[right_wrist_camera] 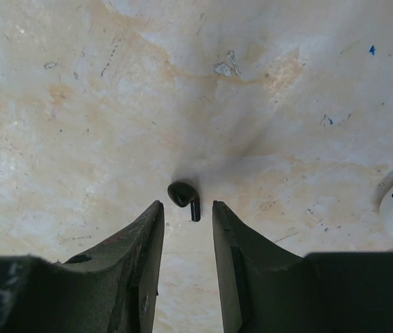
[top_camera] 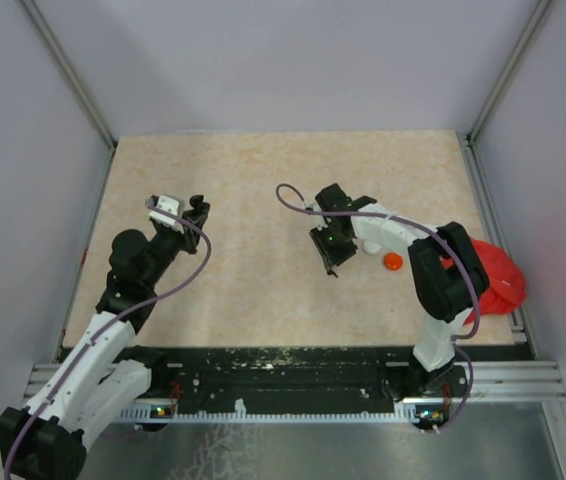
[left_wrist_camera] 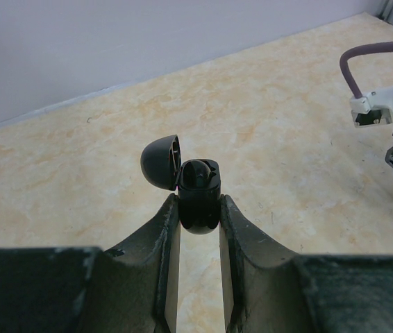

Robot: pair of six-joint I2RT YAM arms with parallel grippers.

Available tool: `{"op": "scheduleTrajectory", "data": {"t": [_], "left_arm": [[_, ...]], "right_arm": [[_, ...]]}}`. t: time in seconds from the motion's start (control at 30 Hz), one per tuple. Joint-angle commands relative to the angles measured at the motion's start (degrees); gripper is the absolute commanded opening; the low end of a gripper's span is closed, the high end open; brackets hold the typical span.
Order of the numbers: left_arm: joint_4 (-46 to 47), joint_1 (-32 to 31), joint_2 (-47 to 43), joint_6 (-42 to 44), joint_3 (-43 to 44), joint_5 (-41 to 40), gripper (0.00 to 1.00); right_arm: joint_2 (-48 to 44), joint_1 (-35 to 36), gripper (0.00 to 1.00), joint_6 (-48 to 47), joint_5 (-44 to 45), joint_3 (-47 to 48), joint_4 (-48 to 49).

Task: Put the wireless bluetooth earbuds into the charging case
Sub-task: Pick up the earbud from the center of the board.

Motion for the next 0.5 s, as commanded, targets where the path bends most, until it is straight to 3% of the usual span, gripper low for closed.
{"op": "scheduleTrajectory", "data": {"t": [0.0, 0.47], "left_arm": [[0.89, 0.46, 0.20, -0.37, 0.91, 1.92, 0.01], [0.76, 0.44, 1.22, -0.69, 1.01, 2.38, 0.01]], "right_arm": [[1.57, 0.53, 0.34, -0.84, -0.29, -0.49, 2.71], [5.23, 3.49, 0.26, -0.32, 5.81, -0.48, 1.25]]}}
